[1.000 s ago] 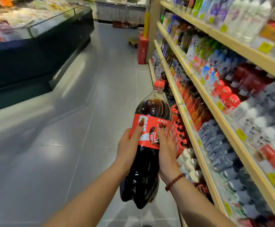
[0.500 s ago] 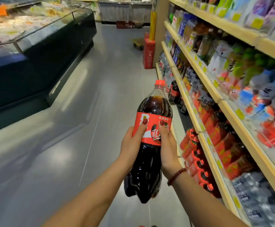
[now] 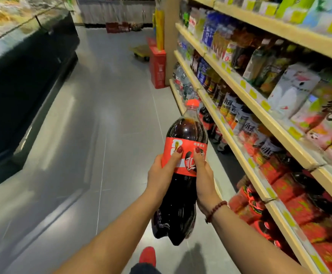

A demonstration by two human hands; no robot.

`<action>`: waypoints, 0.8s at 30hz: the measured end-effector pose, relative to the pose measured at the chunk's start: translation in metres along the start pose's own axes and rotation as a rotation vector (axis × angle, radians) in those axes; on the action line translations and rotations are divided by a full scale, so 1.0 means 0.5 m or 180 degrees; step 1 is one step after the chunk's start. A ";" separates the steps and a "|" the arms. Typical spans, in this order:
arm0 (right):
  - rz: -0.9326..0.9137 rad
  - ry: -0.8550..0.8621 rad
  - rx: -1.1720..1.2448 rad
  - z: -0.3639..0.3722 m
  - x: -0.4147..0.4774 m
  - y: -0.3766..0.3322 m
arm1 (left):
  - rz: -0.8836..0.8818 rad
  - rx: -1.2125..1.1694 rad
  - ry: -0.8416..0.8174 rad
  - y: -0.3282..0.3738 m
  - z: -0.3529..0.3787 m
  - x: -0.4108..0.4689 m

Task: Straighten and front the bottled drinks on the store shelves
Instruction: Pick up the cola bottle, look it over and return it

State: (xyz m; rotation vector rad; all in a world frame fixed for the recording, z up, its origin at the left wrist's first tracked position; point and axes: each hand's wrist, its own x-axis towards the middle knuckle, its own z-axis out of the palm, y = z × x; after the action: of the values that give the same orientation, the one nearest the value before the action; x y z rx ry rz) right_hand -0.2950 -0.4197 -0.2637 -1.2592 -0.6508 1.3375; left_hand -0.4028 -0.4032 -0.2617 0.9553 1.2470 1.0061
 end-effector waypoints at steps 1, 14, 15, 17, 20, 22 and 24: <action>0.0026 0.0048 0.0012 0.022 0.034 -0.005 | -0.0031 0.0062 -0.0042 0.013 -0.013 0.043; -0.0124 0.0681 0.0306 0.127 0.474 -0.063 | -0.0324 0.0125 -0.0561 0.120 0.005 0.525; -0.0150 0.0722 0.0361 0.131 0.513 -0.069 | -0.0295 0.0157 -0.0588 0.130 0.014 0.566; -0.0183 0.0760 0.0433 0.135 0.597 -0.088 | -0.0251 0.0245 -0.0629 0.153 0.033 0.649; -0.0193 0.0850 0.0512 0.138 0.713 -0.134 | -0.0196 0.0340 -0.0685 0.200 0.069 0.764; -0.0208 0.0879 0.0538 0.139 0.784 -0.173 | -0.0126 0.0325 -0.0769 0.234 0.095 0.832; -0.0245 0.0917 0.0535 0.138 0.846 -0.208 | -0.0089 0.0313 -0.0923 0.264 0.119 0.890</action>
State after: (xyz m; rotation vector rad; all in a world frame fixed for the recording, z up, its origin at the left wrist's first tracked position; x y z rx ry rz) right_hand -0.2370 0.0172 -0.2752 -1.2462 -0.3728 1.0965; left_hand -0.3317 0.0595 -0.2566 1.1140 1.0704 0.7583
